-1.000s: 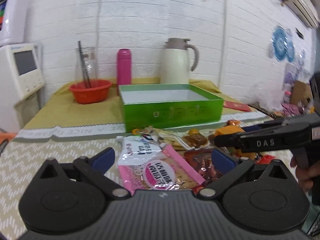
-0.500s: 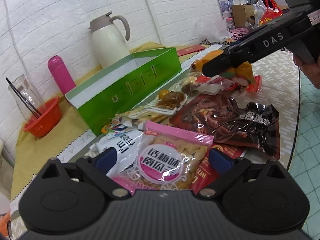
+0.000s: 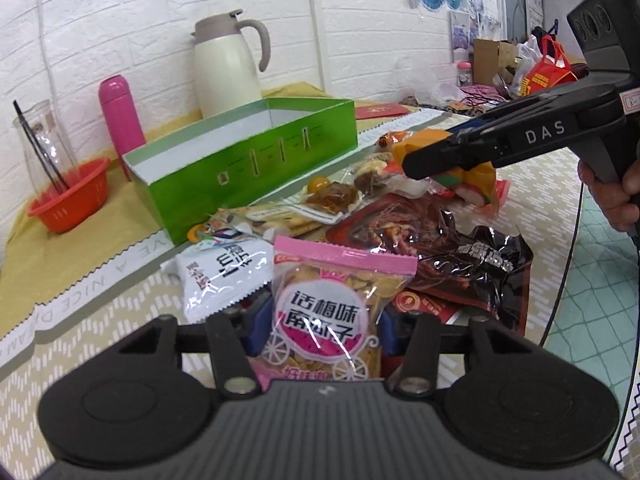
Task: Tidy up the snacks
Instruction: 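Carry both bags into the green box and open both tools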
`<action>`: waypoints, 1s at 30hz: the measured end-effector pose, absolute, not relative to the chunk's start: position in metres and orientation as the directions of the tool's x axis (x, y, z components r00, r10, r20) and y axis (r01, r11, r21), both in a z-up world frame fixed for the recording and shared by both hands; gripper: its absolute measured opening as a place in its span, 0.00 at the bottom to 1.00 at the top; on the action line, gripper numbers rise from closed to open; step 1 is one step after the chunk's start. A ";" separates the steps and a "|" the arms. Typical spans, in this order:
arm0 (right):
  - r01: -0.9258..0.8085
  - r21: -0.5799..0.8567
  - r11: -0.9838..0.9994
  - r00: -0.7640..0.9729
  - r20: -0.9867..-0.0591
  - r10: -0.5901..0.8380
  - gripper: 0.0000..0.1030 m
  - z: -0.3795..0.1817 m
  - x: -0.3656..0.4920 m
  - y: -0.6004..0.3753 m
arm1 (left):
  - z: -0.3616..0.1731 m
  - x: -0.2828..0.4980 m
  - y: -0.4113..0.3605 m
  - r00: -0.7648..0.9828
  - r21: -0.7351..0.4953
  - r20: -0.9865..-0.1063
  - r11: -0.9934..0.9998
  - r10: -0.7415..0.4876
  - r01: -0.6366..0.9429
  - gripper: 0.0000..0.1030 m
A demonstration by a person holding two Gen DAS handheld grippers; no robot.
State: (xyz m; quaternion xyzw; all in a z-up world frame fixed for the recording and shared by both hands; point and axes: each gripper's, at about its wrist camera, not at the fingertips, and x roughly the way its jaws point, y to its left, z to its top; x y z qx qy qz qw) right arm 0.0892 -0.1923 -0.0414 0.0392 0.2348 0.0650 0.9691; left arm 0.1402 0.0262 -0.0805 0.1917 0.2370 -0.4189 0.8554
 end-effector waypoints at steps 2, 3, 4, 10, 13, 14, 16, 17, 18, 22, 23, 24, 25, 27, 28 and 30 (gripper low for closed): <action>-0.112 0.105 0.988 0.883 -0.445 0.148 0.78 -0.038 0.085 -0.192 | -0.075 0.134 0.027 0.556 0.131 -0.549 0.592 -0.624 0.795 0.48; -0.115 0.100 0.988 0.886 -0.439 0.147 0.78 -0.036 0.082 -0.191 | -0.071 0.131 0.026 0.575 0.132 -0.537 0.612 -0.617 0.780 0.48; -0.115 0.093 0.989 0.890 -0.432 0.144 0.78 -0.034 0.078 -0.190 | -0.065 0.127 0.027 0.596 0.122 -0.520 0.638 -0.612 0.761 0.48; -0.116 0.067 0.991 0.909 -0.395 0.133 0.77 -0.023 0.061 -0.184 | -0.042 0.113 0.015 0.810 0.055 -0.488 0.915 -0.325 0.400 0.48; -0.117 0.060 0.991 0.911 -0.391 0.131 0.77 -0.019 0.057 -0.181 | -0.040 0.110 0.010 0.816 0.009 -0.505 0.944 -0.280 0.330 0.48; -0.119 0.054 0.991 0.912 -0.389 0.131 0.77 -0.016 0.056 -0.179 | -0.039 0.110 0.007 0.820 0.012 -0.508 0.950 -0.264 0.313 0.48; -0.121 0.037 0.992 0.916 -0.380 0.126 0.77 -0.011 0.052 -0.178 | -0.036 0.109 0.004 0.829 0.020 -0.504 0.956 -0.242 0.292 0.48; -0.121 0.028 0.992 0.920 -0.373 0.123 0.77 -0.007 0.050 -0.177 | -0.033 0.108 0.004 0.831 0.026 -0.503 0.958 -0.235 0.287 0.48; -0.120 0.022 0.993 0.923 -0.366 0.120 0.77 -0.004 0.049 -0.178 | -0.030 0.108 0.004 0.836 0.027 -0.498 0.959 -0.231 0.281 0.48; -0.106 0.031 0.994 0.931 -0.349 0.110 0.77 0.006 0.047 -0.186 | -0.018 0.106 0.004 0.851 0.032 -0.476 0.963 -0.219 0.266 0.48; -0.103 0.034 0.994 0.932 -0.347 0.108 0.77 0.007 0.047 -0.188 | -0.015 0.105 0.004 0.855 0.035 -0.469 0.963 -0.219 0.266 0.48; -0.101 0.036 0.994 0.931 -0.348 0.107 0.77 0.008 0.048 -0.189 | -0.013 0.104 0.004 0.858 0.037 -0.464 0.963 -0.220 0.267 0.48; -0.099 0.037 0.994 0.930 -0.352 0.106 0.77 0.007 0.049 -0.190 | -0.011 0.103 0.004 0.861 0.037 -0.459 0.963 -0.221 0.267 0.48; -0.102 0.049 0.994 0.924 -0.365 0.113 0.77 0.004 0.051 -0.192 | -0.009 0.104 0.003 0.860 0.036 -0.459 0.963 -0.223 0.269 0.48; -0.104 0.058 0.993 0.920 -0.374 0.118 0.77 0.001 0.052 -0.192 | -0.010 0.104 0.003 0.858 0.033 -0.461 0.962 -0.227 0.272 0.48; -0.109 0.078 0.991 0.906 -0.403 0.132 0.77 -0.006 0.056 -0.192 | -0.011 0.106 0.002 0.851 0.019 -0.469 0.961 -0.236 0.276 0.48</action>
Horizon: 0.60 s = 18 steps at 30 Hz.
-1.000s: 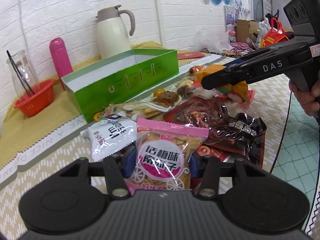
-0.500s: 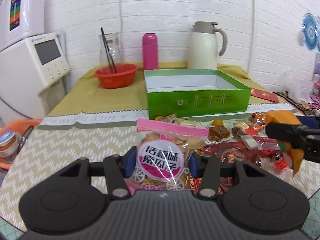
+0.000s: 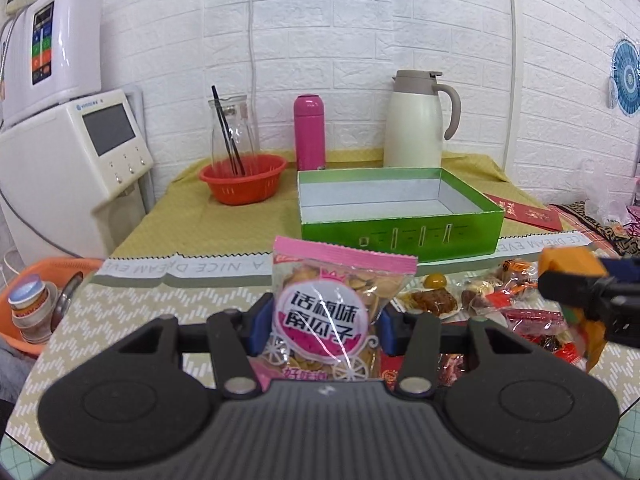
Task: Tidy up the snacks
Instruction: 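Carry both bags into the green box and open both tools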
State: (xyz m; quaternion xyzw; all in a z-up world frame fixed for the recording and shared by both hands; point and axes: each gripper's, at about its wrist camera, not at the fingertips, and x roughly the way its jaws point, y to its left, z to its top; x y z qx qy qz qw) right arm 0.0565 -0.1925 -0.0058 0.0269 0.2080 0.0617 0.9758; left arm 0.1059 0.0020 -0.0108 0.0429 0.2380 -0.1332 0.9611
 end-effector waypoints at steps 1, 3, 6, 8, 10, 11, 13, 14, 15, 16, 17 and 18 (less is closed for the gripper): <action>-0.110 0.082 0.990 0.899 -0.416 0.135 0.77 -0.009 0.059 -0.192 | -0.011 0.108 0.002 0.847 0.013 -0.474 0.960 -0.241 0.280 0.48; -0.115 0.073 0.991 0.885 -0.445 0.135 0.77 -0.014 0.068 -0.191 | -0.012 0.115 0.000 0.843 0.011 -0.480 0.959 -0.243 0.282 0.48; -0.113 0.055 0.992 0.880 -0.457 0.126 0.76 -0.008 0.088 -0.195 | -0.008 0.136 -0.007 0.846 0.025 -0.482 0.962 -0.228 0.273 0.48; -0.106 0.050 0.993 0.889 -0.442 0.117 0.76 0.004 0.105 -0.202 | -0.002 0.156 -0.012 0.842 0.012 -0.485 0.961 -0.236 0.276 0.48; -0.102 0.068 0.992 0.898 -0.424 0.121 0.76 0.017 0.127 -0.213 | 0.006 0.183 -0.021 0.844 0.016 -0.482 0.961 -0.234 0.276 0.48; -0.091 0.087 0.992 0.900 -0.420 0.120 0.76 0.023 0.142 -0.221 | 0.010 0.197 -0.027 0.848 0.025 -0.474 0.960 -0.236 0.280 0.49; -0.062 0.132 0.989 0.901 -0.418 0.112 0.76 0.032 0.174 -0.234 | 0.014 0.231 -0.044 0.855 0.048 -0.469 0.961 -0.220 0.274 0.49; -0.044 0.141 0.989 0.900 -0.424 0.101 0.76 0.033 0.189 -0.239 | 0.015 0.247 -0.052 0.854 0.050 -0.472 0.960 -0.219 0.274 0.49; -0.024 0.150 0.988 0.899 -0.430 0.087 0.76 0.031 0.205 -0.244 | 0.015 0.264 -0.060 0.850 0.050 -0.478 0.960 -0.220 0.277 0.49; -0.009 0.158 0.987 0.894 -0.441 0.078 0.76 0.028 0.222 -0.249 | 0.013 0.281 -0.067 0.843 0.041 -0.486 0.957 -0.231 0.286 0.50; 0.004 0.160 0.987 0.892 -0.447 0.069 0.76 0.023 0.236 -0.253 | 0.010 0.295 -0.074 0.836 0.045 -0.498 0.956 -0.230 0.290 0.50; 0.015 0.156 0.988 0.890 -0.452 0.058 0.76 0.018 0.249 -0.256 | 0.005 0.308 -0.079 0.830 0.046 -0.510 0.956 -0.227 0.289 0.51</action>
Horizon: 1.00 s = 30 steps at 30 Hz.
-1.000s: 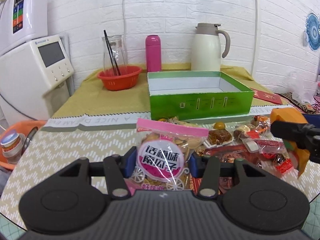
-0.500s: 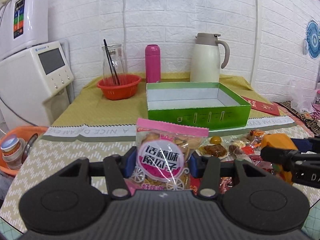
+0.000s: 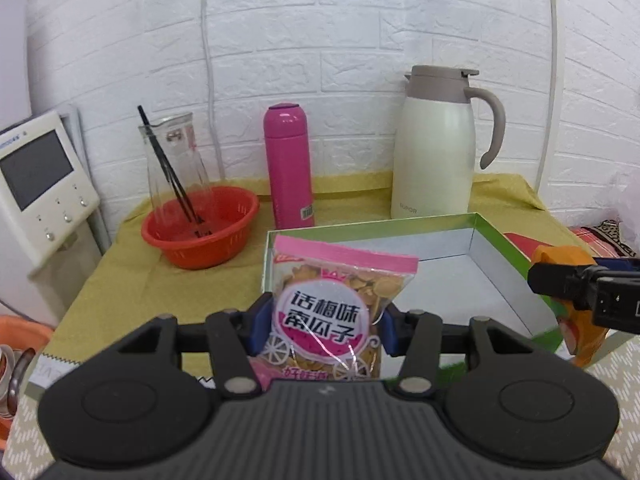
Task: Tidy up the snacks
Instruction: 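Carry both bags into the green box and open both tools, then grasp the white 'I'm' bag with the left tool while the right grasps the orange-labelled pastry bag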
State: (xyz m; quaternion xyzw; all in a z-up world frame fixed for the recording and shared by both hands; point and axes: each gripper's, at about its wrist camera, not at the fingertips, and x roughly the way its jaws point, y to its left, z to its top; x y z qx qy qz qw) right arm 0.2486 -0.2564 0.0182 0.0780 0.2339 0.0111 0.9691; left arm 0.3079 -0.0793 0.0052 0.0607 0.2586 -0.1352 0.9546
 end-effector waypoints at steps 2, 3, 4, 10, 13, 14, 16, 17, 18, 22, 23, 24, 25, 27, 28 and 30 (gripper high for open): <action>0.031 0.163 0.986 0.885 -0.464 0.049 0.77 0.007 0.270 -0.264 | -0.006 0.329 -0.087 0.820 0.053 -0.530 0.957 -0.215 0.285 0.55; 0.032 0.177 0.984 0.882 -0.469 0.055 0.77 0.003 0.279 -0.267 | -0.012 0.337 -0.089 0.818 0.058 -0.537 0.958 -0.207 0.281 0.56; 0.036 0.187 0.982 0.877 -0.477 0.059 0.78 -0.001 0.286 -0.270 | -0.016 0.341 -0.090 0.821 0.061 -0.532 0.958 -0.207 0.281 0.59; 0.040 0.168 0.985 0.869 -0.493 0.049 0.98 -0.010 0.306 -0.275 | -0.024 0.353 -0.093 0.837 0.097 -0.512 0.955 -0.195 0.281 0.77; 0.034 0.170 0.985 0.882 -0.468 0.050 1.00 -0.005 0.304 -0.279 | -0.020 0.350 -0.089 0.842 0.106 -0.503 0.953 -0.194 0.283 0.78; 0.031 0.170 0.985 0.887 -0.459 0.051 1.00 -0.002 0.300 -0.280 | -0.017 0.346 -0.085 0.843 0.098 -0.499 0.953 -0.201 0.286 0.81; 0.022 0.179 0.984 0.899 -0.433 0.059 1.00 0.006 0.290 -0.281 | -0.010 0.336 -0.077 0.849 0.085 -0.484 0.955 -0.210 0.285 0.86; 0.013 0.189 0.982 0.906 -0.418 0.068 1.00 0.010 0.284 -0.282 | -0.007 0.330 -0.071 0.855 0.082 -0.473 0.955 -0.213 0.284 0.89; 0.002 0.199 0.980 0.912 -0.403 0.080 1.00 0.015 0.276 -0.283 | -0.004 0.324 -0.066 0.859 0.081 -0.465 0.956 -0.215 0.283 0.93; -0.069 0.243 0.968 0.929 -0.338 0.151 1.00 0.033 0.235 -0.285 | 0.008 0.288 -0.037 0.875 0.068 -0.430 0.958 -0.224 0.278 0.99; -0.095 0.251 0.963 0.929 -0.324 0.176 1.00 0.035 0.222 -0.284 | 0.009 0.279 -0.030 0.878 0.073 -0.426 0.959 -0.219 0.274 0.99; -0.119 0.252 0.960 0.930 -0.310 0.197 1.00 0.037 0.208 -0.283 | 0.008 0.268 -0.024 0.883 0.082 -0.419 0.960 -0.209 0.267 0.99; -0.136 0.250 0.959 0.932 -0.295 0.210 1.00 0.037 0.194 -0.284 | 0.006 0.256 -0.018 0.890 0.095 -0.412 0.962 -0.196 0.256 0.99; -0.169 0.234 0.957 0.932 -0.279 0.233 1.00 0.034 0.166 -0.284 | -0.002 0.235 -0.006 0.896 0.107 -0.407 0.965 -0.176 0.239 0.99; -0.178 0.224 0.958 0.930 -0.280 0.238 1.00 0.030 0.154 -0.284 | -0.007 0.227 -0.002 0.896 0.114 -0.410 0.965 -0.171 0.236 0.99; -0.181 0.200 0.963 0.924 -0.301 0.237 1.00 0.020 0.133 -0.284 | -0.021 0.213 0.007 0.887 0.124 -0.433 0.964 -0.161 0.235 0.99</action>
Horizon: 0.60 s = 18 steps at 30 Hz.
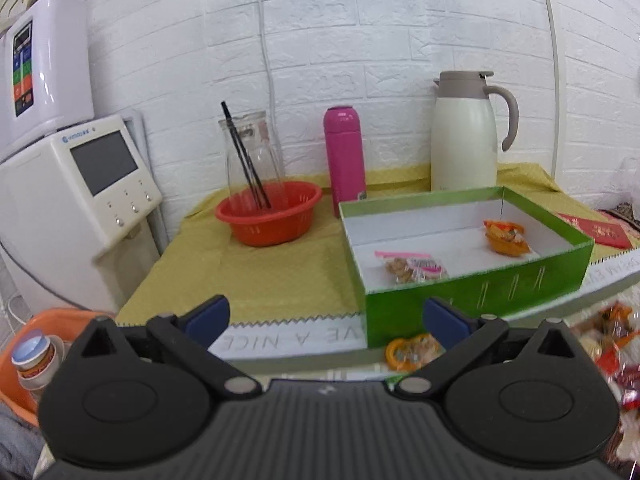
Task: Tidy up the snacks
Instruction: 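Grasp the white 'I'm' bag with the left tool while the right grasps the orange-labelled pastry bag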
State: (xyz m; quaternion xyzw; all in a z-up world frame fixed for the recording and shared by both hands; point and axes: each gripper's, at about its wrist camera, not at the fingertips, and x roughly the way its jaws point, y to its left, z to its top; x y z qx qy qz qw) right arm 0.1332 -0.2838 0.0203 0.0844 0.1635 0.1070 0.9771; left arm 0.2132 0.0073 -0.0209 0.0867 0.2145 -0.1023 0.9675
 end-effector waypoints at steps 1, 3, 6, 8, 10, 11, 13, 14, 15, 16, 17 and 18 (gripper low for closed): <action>-0.181 0.182 0.966 0.919 -0.318 0.232 1.00 0.015 0.127 -0.283 | -0.030 0.209 0.012 0.877 0.125 -0.453 0.963 -0.160 0.240 0.99; -0.149 0.137 0.979 0.917 -0.350 0.189 1.00 0.005 0.123 -0.282 | -0.043 0.207 0.019 0.854 0.098 -0.491 0.963 -0.174 0.252 0.99; -0.053 0.142 0.988 0.889 -0.445 0.111 1.00 -0.011 0.142 -0.287 | -0.053 0.219 0.025 0.812 0.022 -0.548 0.967 -0.199 0.252 0.99; 0.015 0.203 0.979 0.840 -0.533 0.098 1.00 -0.023 0.163 -0.295 | -0.055 0.230 0.023 0.782 -0.005 -0.585 0.965 -0.215 0.261 0.99; 0.073 0.256 0.964 0.794 -0.599 0.099 1.00 -0.036 0.183 -0.299 | -0.057 0.238 0.015 0.749 -0.010 -0.621 0.958 -0.230 0.286 0.99; 0.099 0.268 0.958 0.772 -0.629 0.096 1.00 -0.043 0.191 -0.299 | -0.058 0.242 0.010 0.739 -0.009 -0.632 0.956 -0.233 0.294 0.99; 0.119 0.279 0.953 0.734 -0.671 0.105 1.00 -0.056 0.203 -0.297 | -0.062 0.248 0.000 0.715 0.013 -0.664 0.952 -0.220 0.305 0.99; 0.125 0.273 0.954 0.720 -0.687 0.102 1.00 -0.062 0.207 -0.296 | -0.065 0.249 -0.004 0.708 0.029 -0.677 0.953 -0.204 0.302 0.99; 0.132 0.269 0.954 0.715 -0.692 0.096 1.00 -0.066 0.209 -0.294 | -0.069 0.251 -0.006 0.701 0.033 -0.685 0.952 -0.200 0.304 1.00; 0.132 0.252 0.959 0.720 -0.689 0.082 1.00 -0.067 0.210 -0.292 | -0.072 0.251 -0.006 0.693 0.022 -0.690 0.952 -0.208 0.306 1.00; 0.130 0.216 0.968 0.713 -0.698 0.060 1.00 -0.067 0.212 -0.288 | -0.073 0.252 -0.005 0.690 0.005 -0.691 0.953 -0.216 0.303 1.00; 0.121 0.189 0.974 0.707 -0.705 0.049 1.00 -0.067 0.213 -0.285 | -0.074 0.252 -0.004 0.684 -0.009 -0.695 0.954 -0.221 0.300 1.00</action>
